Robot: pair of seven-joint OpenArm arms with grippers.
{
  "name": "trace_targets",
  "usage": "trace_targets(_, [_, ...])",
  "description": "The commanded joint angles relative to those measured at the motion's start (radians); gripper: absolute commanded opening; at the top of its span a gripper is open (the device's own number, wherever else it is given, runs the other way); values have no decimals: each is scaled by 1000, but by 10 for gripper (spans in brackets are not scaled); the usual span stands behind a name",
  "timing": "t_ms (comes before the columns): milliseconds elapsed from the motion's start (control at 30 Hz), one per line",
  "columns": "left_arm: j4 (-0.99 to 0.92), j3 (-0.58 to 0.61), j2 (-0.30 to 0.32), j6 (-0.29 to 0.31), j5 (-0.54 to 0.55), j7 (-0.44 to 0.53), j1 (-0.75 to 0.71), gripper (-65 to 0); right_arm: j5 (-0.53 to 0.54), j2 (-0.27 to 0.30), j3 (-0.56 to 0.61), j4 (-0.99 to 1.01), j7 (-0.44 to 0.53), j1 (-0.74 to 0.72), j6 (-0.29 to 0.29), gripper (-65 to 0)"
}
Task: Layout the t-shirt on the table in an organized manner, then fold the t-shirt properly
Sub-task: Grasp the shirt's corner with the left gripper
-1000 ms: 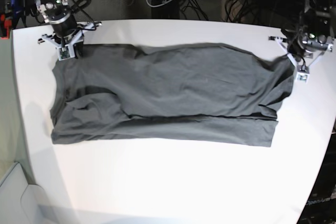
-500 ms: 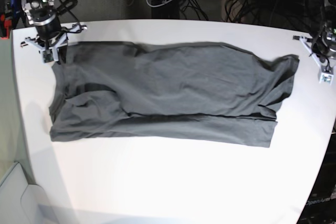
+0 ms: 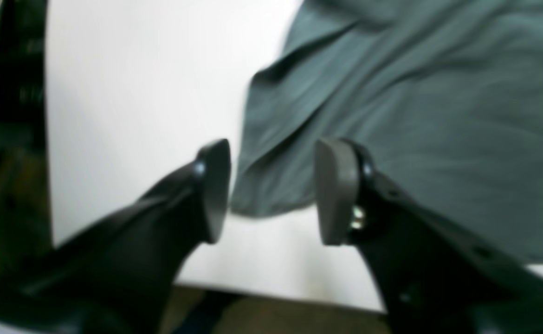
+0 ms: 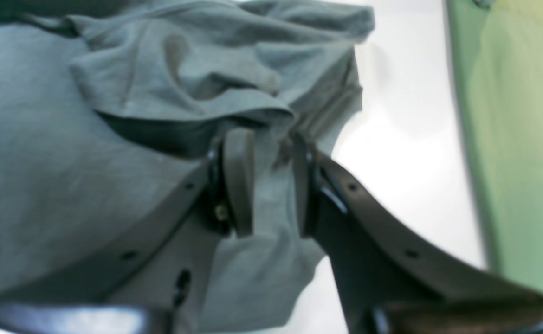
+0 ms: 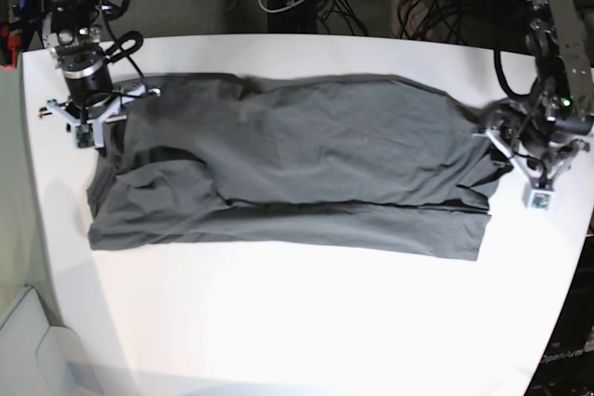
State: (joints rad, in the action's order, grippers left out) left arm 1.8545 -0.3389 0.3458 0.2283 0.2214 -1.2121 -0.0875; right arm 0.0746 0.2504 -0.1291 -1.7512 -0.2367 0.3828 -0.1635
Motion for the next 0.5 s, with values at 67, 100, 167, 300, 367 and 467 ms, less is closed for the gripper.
trace_targets(67, [-37, 70, 3, -7, 2, 22, 75, -226, 3, -1, 1, -11, 21, 3, 0, -483])
trace_targets(100, [-66, 88, 2, -7, 2, 24, 104, -210, 3, -3, 1, -11, 21, 3, 0, -483])
trace_targets(167, [-138, 99, -11, -7, 2, 36, 162, -195, 3, -1, 1, -11, 21, 3, 0, -483])
trace_targets(300, [-303, 97, -40, -7, -57, 134, 254, -190, 3, 2, -4, -11, 21, 3, 0, -483])
trace_targets(367, [-362, 97, -75, -7, -110, 177, 292, -189, 3, 3, -5, -11, 21, 3, 0, -483])
trace_targets(467, [-411, 68, -115, -7, -167, 213, 325, -189, 3, 3, -5, 4, 21, 0, 0, -484])
